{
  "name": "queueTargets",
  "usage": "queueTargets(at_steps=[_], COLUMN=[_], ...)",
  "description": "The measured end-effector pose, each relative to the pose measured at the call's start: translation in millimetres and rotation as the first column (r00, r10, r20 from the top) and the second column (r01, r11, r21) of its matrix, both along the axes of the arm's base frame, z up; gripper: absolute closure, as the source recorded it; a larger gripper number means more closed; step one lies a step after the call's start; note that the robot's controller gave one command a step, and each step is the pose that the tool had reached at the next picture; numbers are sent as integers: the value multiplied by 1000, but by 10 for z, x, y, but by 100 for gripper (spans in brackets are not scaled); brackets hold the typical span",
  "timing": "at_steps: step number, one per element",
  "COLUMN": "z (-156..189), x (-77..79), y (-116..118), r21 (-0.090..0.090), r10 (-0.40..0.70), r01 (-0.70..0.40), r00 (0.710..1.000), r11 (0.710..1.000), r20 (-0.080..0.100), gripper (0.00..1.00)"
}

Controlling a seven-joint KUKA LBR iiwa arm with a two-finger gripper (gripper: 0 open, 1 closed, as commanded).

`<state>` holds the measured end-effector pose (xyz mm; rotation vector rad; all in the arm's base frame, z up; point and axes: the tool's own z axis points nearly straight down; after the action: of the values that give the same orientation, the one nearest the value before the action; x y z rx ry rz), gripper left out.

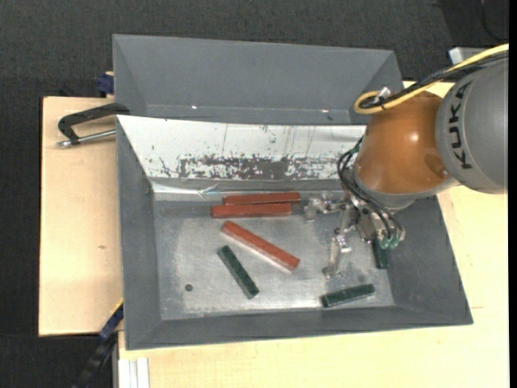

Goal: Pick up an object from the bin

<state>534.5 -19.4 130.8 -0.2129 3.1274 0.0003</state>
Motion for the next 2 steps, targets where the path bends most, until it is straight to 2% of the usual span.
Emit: queueTargets(at_steps=[1,2], z=[-369,-457], x=[59,22], y=[132,346], r21=[1,0], r10=[96,153], r01=[-96,-153], r00=[995,988], r11=[995,988], r20=[-9,-8], gripper=[0,0])
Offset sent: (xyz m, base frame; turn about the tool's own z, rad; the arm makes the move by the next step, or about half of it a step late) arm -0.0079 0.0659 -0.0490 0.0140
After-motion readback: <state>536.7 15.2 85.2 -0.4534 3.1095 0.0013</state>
